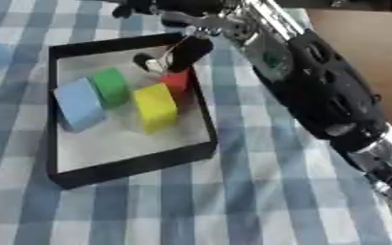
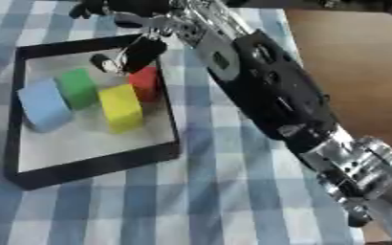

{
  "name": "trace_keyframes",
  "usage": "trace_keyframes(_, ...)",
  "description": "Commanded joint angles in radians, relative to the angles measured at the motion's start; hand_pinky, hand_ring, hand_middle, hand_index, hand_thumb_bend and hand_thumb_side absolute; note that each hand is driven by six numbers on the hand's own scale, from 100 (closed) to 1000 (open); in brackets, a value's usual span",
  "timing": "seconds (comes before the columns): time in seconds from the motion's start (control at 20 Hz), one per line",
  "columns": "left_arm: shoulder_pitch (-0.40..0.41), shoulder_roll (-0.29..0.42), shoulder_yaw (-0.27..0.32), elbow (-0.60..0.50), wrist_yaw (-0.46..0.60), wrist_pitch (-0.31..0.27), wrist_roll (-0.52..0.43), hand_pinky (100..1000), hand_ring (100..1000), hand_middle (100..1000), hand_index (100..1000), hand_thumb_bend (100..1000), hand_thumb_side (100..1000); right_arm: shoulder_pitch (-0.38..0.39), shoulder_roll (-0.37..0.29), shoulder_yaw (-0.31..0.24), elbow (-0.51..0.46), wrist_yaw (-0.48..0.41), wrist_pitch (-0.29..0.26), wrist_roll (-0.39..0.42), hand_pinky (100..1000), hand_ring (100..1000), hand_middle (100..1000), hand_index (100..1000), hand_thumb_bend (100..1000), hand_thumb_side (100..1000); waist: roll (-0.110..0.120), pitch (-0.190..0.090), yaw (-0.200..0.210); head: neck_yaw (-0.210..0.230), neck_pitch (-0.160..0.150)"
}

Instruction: Pick up objects on the table and place them in the box.

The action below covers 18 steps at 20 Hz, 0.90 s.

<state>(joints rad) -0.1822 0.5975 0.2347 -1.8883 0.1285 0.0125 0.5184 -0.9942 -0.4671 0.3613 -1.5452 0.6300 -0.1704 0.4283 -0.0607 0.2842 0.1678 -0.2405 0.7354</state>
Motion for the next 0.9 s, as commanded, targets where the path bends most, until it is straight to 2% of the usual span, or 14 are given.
trace_keyframes(0.05, 0.005, 0.022, 0.017, -0.012, -0.002, -0.001, 0.010, 654, 776, 734, 833, 473, 571, 0.016, -0.095, -0.058, -0.169, -0.227, 0.130, -0.051, 918, 820, 784, 903, 100, 175, 0.013, -0.026, -0.010, 0.012, -0.004)
trace_keyframes(0.15, 0.011, 0.020, 0.020, -0.011, -0.002, 0.000, 0.013, 654, 776, 734, 833, 474, 571, 0.052, -0.153, -0.098, -0.269, -0.374, 0.198, -0.086, 913, 804, 774, 896, 100, 286, 0.016, -0.027, -0.023, 0.024, -0.002)
trace_keyframes(0.2, 0.012, 0.019, 0.020, -0.011, -0.002, 0.000, 0.013, 653, 776, 734, 833, 473, 571, 0.073, -0.178, -0.118, -0.314, -0.438, 0.222, -0.103, 914, 801, 774, 895, 100, 312, 0.018, -0.027, -0.028, 0.030, -0.001)
trace_keyframes(0.3, 0.014, 0.017, 0.020, -0.010, -0.002, 0.000, 0.014, 653, 776, 734, 833, 475, 571, 0.123, -0.232, -0.164, -0.387, -0.576, 0.254, -0.143, 916, 797, 780, 901, 100, 334, 0.021, -0.029, -0.042, 0.045, -0.001)
trace_keyframes(0.4, 0.014, 0.016, 0.019, -0.009, -0.001, 0.000, 0.012, 652, 776, 733, 834, 475, 572, 0.181, -0.286, -0.214, -0.436, -0.700, 0.263, -0.199, 917, 792, 768, 892, 100, 314, 0.024, -0.030, -0.055, 0.063, -0.001)
trace_keyframes(0.5, 0.011, 0.015, 0.015, -0.007, 0.000, 0.001, 0.009, 652, 776, 733, 834, 475, 572, 0.245, -0.334, -0.264, -0.450, -0.821, 0.237, -0.260, 915, 782, 756, 882, 100, 336, 0.027, -0.030, -0.067, 0.083, -0.001)
trace_keyframes(0.55, 0.010, 0.015, 0.014, -0.007, 0.001, 0.001, 0.008, 652, 775, 733, 834, 476, 571, 0.275, -0.350, -0.285, -0.453, -0.871, 0.220, -0.287, 916, 768, 740, 864, 100, 380, 0.029, -0.030, -0.073, 0.095, -0.001)
trace_keyframes(0.7, 0.003, 0.014, 0.010, -0.006, 0.002, 0.001, 0.002, 652, 775, 733, 835, 478, 570, 0.377, -0.387, -0.354, -0.455, -1.015, 0.156, -0.372, 914, 753, 720, 847, 100, 438, 0.033, -0.030, -0.086, 0.122, -0.002)
trace_keyframes(0.9, 0.000, 0.012, 0.007, -0.004, 0.006, 0.001, -0.003, 652, 775, 737, 835, 478, 571, 0.504, -0.393, -0.428, -0.455, -1.099, 0.081, -0.461, 918, 754, 719, 845, 100, 518, 0.039, -0.028, -0.098, 0.155, -0.006)
